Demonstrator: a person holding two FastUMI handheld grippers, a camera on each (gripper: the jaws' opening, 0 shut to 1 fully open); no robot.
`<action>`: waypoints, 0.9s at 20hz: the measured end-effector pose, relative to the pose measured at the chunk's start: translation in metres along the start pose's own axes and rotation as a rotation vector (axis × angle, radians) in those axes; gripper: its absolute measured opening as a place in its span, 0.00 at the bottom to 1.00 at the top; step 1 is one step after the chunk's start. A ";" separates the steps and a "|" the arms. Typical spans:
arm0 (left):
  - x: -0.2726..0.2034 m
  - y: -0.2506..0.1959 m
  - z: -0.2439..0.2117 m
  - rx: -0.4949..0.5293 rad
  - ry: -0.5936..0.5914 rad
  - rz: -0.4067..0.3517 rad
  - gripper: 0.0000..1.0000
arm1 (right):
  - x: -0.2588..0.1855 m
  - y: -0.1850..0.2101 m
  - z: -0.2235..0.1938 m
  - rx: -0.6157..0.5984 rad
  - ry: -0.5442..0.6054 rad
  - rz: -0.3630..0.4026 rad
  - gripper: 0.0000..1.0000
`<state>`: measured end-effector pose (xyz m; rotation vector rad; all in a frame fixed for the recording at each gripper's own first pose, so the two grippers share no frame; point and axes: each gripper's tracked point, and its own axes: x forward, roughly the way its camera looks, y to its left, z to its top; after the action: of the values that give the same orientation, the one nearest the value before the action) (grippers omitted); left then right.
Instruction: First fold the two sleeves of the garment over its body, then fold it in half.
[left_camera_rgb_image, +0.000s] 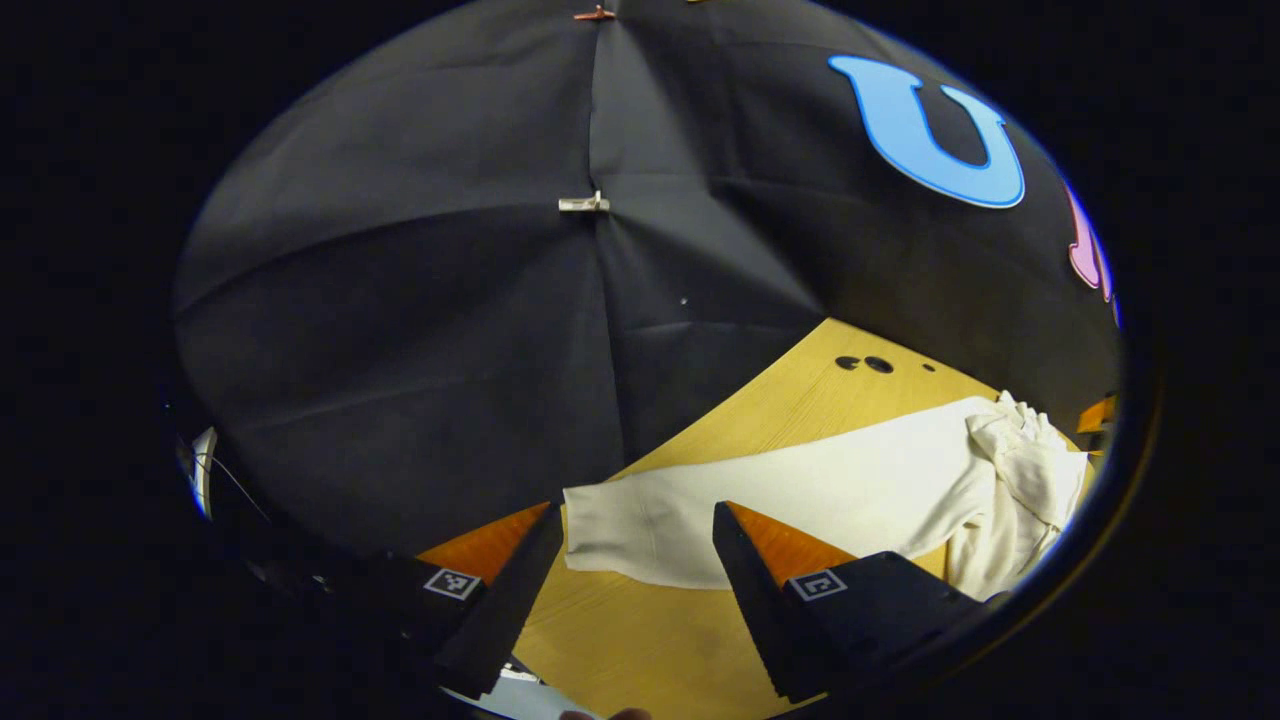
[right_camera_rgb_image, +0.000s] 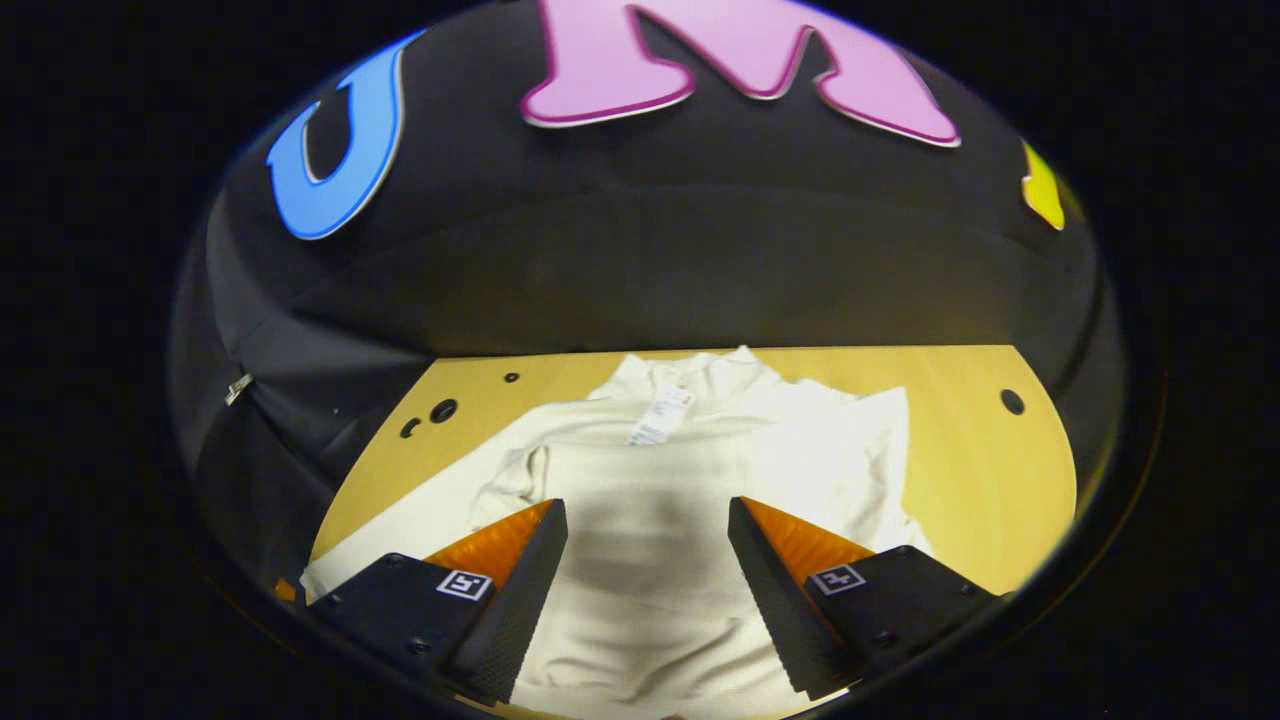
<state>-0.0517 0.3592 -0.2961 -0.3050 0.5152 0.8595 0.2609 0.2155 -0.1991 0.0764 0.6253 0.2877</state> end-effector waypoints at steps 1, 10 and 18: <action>0.007 0.004 -0.005 0.001 0.012 0.014 0.96 | -0.008 -0.017 0.002 0.027 -0.009 -0.028 0.99; 0.053 -0.003 -0.050 -0.010 0.175 0.017 0.96 | -0.071 -0.124 -0.012 0.185 -0.044 -0.175 0.98; 0.061 -0.037 -0.052 0.120 0.145 -0.007 0.60 | -0.083 -0.146 -0.041 0.160 0.006 -0.195 0.99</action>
<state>-0.0059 0.3513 -0.3707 -0.2601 0.6972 0.7993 0.2076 0.0513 -0.2080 0.1675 0.6558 0.0487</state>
